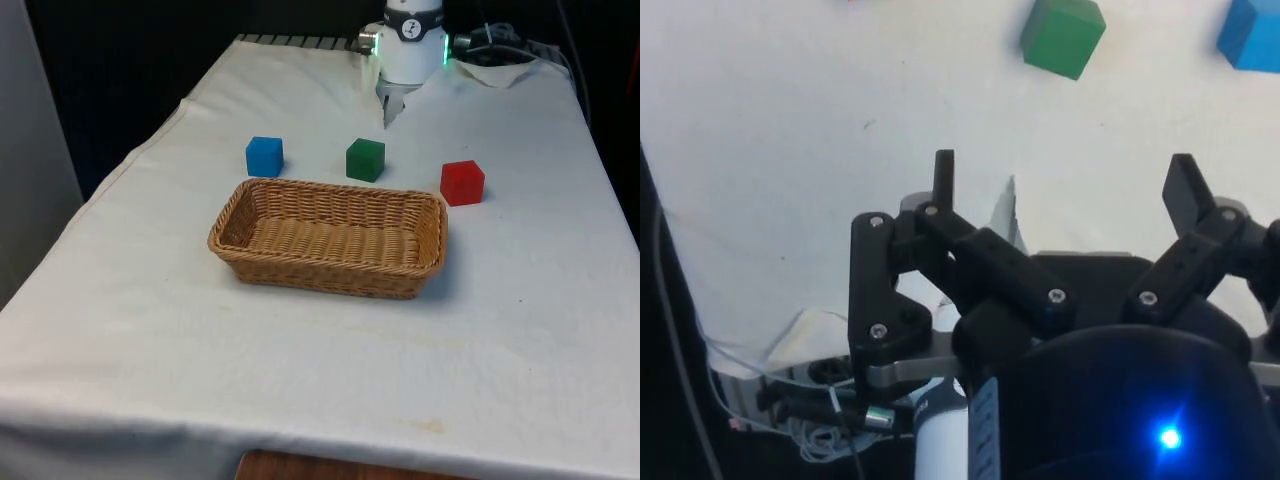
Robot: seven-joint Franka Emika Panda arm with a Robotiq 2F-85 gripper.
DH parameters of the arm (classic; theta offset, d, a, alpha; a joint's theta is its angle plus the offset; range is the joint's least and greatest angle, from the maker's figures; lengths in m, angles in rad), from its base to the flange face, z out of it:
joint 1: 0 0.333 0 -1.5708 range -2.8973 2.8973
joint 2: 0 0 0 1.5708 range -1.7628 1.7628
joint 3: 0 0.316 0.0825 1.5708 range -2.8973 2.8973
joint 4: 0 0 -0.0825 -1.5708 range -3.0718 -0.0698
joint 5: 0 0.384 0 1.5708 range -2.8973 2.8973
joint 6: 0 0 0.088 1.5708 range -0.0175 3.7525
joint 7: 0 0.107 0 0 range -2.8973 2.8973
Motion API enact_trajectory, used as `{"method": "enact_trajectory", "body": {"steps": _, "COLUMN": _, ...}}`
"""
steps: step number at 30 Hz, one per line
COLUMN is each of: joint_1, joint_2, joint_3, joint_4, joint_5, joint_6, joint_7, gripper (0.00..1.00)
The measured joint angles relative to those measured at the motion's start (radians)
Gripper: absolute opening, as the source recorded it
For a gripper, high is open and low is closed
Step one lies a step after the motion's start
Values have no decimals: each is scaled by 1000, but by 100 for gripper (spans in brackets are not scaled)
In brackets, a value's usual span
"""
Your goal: Pick up exactly two blocks and place them into the basket.
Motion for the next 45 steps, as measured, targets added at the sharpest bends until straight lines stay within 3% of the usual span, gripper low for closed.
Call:
{"method": "enact_trajectory", "body": {"steps": 10, "joint_1": -3, "joint_2": -69, "joint_3": -2, "joint_4": -100, "joint_5": -72, "joint_6": 35, "joint_7": 50, "gripper": 100}}
{"method": "enact_trajectory", "body": {"steps": 26, "joint_1": -19, "joint_2": -159, "joint_3": -20, "joint_4": -254, "joint_5": -168, "joint_6": 109, "joint_7": 115, "gripper": 100}}
{"method": "enact_trajectory", "body": {"steps": 36, "joint_1": -25, "joint_2": -161, "joint_3": -30, "joint_4": -314, "joint_5": -199, "joint_6": 158, "joint_7": 176, "gripper": 100}}
{"method": "enact_trajectory", "body": {"steps": 45, "joint_1": -26, "joint_2": -126, "joint_3": -44, "joint_4": -343, "joint_5": -202, "joint_6": 210, "joint_7": 235, "gripper": 100}}
